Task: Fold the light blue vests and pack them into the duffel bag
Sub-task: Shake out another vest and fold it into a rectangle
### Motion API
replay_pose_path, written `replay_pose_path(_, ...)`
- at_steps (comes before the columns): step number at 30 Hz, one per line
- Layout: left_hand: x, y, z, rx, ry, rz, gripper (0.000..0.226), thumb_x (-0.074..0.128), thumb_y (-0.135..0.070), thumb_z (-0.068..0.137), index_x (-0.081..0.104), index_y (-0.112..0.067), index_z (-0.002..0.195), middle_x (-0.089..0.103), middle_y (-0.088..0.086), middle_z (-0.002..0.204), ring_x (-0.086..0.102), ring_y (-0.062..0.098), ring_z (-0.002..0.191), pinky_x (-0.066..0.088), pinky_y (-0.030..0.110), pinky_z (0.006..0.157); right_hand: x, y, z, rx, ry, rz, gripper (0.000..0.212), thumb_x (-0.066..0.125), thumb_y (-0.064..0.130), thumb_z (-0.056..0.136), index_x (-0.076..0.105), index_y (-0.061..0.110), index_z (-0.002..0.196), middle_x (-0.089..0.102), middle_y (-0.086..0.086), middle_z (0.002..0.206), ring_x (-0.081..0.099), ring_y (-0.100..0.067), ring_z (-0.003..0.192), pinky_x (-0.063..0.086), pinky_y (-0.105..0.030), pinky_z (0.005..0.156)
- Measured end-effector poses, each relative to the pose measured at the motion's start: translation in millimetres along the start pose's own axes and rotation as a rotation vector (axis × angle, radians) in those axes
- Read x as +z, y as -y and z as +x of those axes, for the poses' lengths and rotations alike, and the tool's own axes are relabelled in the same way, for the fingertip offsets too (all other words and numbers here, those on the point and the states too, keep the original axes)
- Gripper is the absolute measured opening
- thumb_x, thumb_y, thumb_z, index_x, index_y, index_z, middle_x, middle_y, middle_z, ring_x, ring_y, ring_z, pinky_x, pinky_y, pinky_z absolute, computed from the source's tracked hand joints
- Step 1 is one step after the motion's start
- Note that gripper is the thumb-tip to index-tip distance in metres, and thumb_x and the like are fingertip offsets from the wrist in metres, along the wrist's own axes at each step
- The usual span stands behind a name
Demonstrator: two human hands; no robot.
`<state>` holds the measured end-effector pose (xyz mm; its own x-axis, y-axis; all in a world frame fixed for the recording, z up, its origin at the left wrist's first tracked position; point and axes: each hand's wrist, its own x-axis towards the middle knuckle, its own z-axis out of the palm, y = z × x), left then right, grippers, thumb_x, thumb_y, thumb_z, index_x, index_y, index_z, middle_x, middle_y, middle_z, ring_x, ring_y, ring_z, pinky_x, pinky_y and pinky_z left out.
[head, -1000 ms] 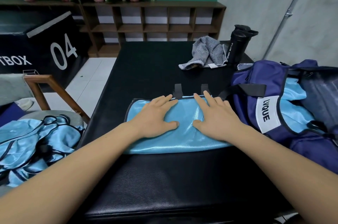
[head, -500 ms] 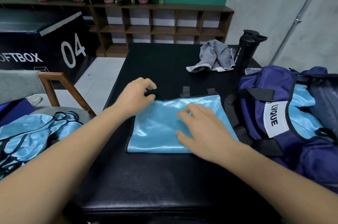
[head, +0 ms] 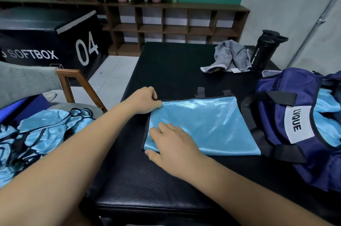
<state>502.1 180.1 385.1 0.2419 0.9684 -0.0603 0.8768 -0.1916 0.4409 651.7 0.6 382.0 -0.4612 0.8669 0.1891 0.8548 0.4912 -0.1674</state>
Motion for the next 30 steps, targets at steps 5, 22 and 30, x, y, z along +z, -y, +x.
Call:
replay_pose_path(5, -3, -5, -1, 0.075, 0.068, 0.063, 0.014, 0.068, -0.034, 0.093, 0.063, -0.022, 0.09, 0.067, -0.002, 0.094, 0.064, 0.02, 0.089, 0.053, 0.037, 0.078, 19, 5, 3, -0.006, -0.035, -0.147, 0.036, 0.086, 0.029, 0.076, 0.054, 0.02, 0.09, 0.054, 0.0, 0.081, 0.052, -0.022, 0.068, 0.04, -0.033, 0.059)
replay_pose_path(22, -51, 2, -36, -0.204, 0.304, -0.009, 0.033, 0.076, -0.034, 0.094, 0.057, -0.013, 0.111, 0.064, 0.005, 0.082, 0.058, 0.009, 0.05, 0.047, 0.02, 0.046, -13, 38, 10, 0.024, -0.115, 0.147, 0.022, 0.054, 0.023, 0.103, 0.035, 0.02, 0.092, 0.042, 0.004, 0.085, 0.04, -0.021, 0.079, 0.029, -0.037, 0.067)
replay_pose_path(30, -48, -10, -42, -0.244, 0.319, 0.027, 0.029, 0.073, -0.032, 0.082, 0.059, -0.01, 0.093, 0.045, 0.004, 0.067, 0.039, 0.025, 0.058, 0.034, 0.027, 0.054, -10, 42, 2, 0.07, -0.042, 0.281, 0.021, 0.051, 0.027, 0.105, 0.038, 0.018, 0.091, 0.046, 0.002, 0.082, 0.045, -0.027, 0.074, 0.031, -0.04, 0.063)
